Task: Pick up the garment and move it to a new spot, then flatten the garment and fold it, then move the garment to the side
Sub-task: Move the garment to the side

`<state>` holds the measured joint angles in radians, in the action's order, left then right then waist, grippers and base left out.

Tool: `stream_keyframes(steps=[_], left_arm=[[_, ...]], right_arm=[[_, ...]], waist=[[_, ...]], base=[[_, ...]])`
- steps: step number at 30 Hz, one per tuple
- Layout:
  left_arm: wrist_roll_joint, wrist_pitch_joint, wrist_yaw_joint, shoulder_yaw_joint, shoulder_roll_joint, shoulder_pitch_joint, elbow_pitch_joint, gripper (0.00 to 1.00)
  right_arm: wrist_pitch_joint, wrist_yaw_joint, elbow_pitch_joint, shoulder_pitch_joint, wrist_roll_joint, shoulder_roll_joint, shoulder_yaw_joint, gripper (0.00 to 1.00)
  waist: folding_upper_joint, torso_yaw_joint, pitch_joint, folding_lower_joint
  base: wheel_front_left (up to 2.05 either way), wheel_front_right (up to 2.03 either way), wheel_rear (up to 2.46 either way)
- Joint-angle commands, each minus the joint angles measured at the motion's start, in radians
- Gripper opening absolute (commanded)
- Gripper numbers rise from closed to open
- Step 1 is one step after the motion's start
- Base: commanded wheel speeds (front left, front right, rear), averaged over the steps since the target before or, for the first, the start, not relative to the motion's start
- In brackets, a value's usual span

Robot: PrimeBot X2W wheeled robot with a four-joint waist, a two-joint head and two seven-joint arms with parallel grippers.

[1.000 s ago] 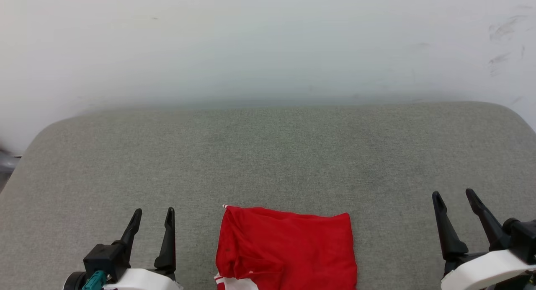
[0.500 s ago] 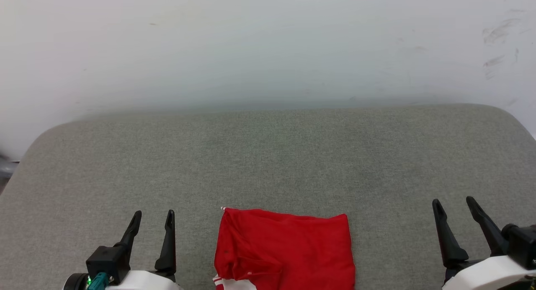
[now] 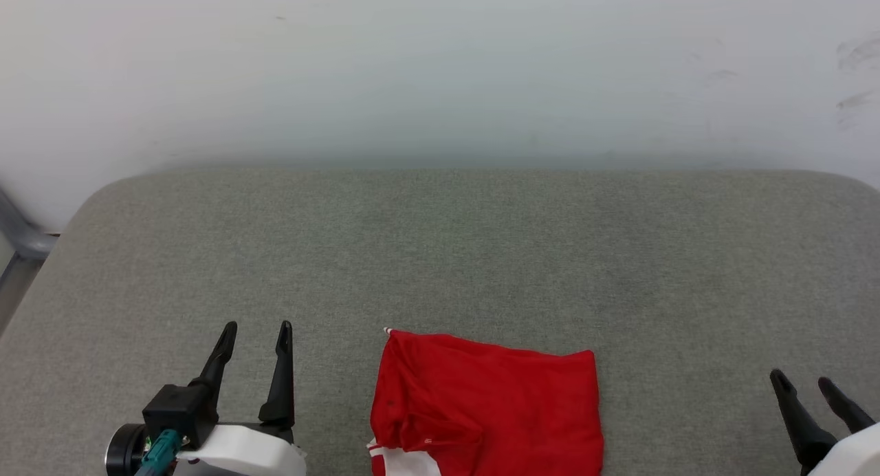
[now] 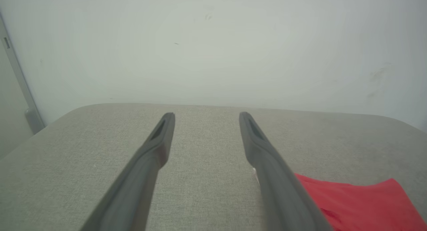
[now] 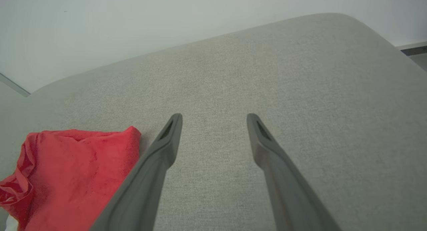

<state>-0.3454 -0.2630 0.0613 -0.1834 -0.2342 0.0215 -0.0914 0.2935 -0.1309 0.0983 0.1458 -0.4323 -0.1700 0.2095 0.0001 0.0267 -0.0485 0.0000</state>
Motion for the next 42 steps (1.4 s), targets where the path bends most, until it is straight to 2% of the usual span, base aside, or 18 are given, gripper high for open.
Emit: stream_keyframes(steps=[1,6,11,23,31,32,33,34,42], left_arm=[[0.010,-0.002,-0.006,-0.001,0.007,-0.020,0.009,1.00],[0.028,-0.002,-0.019,-0.015,0.018,-0.047,0.020,1.00],[0.040,-0.002,-0.024,-0.014,0.043,-0.062,0.034,1.00],[0.062,-0.002,-0.058,0.003,0.087,-0.104,0.023,1.00],[0.077,-0.002,-0.077,0.023,0.111,-0.119,0.016,1.00],[0.079,-0.002,-0.079,0.024,0.114,-0.123,0.014,1.00],[0.081,-0.002,-0.082,0.026,0.117,-0.125,0.013,1.00],[0.081,-0.002,-0.086,0.027,0.120,-0.126,0.011,1.00],[0.103,-0.002,-0.102,0.054,0.132,-0.113,-0.003,1.00]], right_arm=[[0.046,0.000,-0.022,0.017,-0.042,-0.020,0.009,1.00],[0.253,0.000,-0.089,0.015,-0.191,-0.059,-0.014,1.00],[0.379,0.000,-0.126,-0.029,-0.294,-0.045,-0.081,1.00],[0.473,0.001,-0.289,-0.139,-0.452,-0.021,-0.208,1.00],[0.453,0.001,-0.356,-0.204,-0.477,-0.026,-0.298,1.00],[0.451,0.001,-0.363,-0.213,-0.477,-0.028,-0.311,0.47],[0.446,0.001,-0.370,-0.221,-0.477,-0.030,-0.320,0.27],[0.441,0.001,-0.377,-0.229,-0.480,-0.031,-0.330,0.00],[0.377,0.001,-0.366,-0.282,-0.443,-0.090,-0.401,0.00]], waist=[[-0.0001,0.020,0.014,0.0000],[-0.0001,0.063,0.043,0.0000],[-0.0001,0.098,0.084,0.0000],[-0.0001,0.152,0.158,0.0000],[-0.0001,0.157,0.186,0.0000],[-0.0001,0.158,0.189,0.0000],[-0.0001,0.159,0.191,0.0000],[-0.0001,0.159,0.193,0.0000],[-0.0001,0.144,0.172,0.0000]], base=[[0.00,0.00,0.00],[0.00,0.00,0.00],[0.00,0.00,0.00],[0.00,0.00,0.00],[0.00,0.00,0.00],[0.00,0.00,0.00],[0.00,0.00,0.00],[0.00,0.00,0.00],[0.00,0.00,0.00]])
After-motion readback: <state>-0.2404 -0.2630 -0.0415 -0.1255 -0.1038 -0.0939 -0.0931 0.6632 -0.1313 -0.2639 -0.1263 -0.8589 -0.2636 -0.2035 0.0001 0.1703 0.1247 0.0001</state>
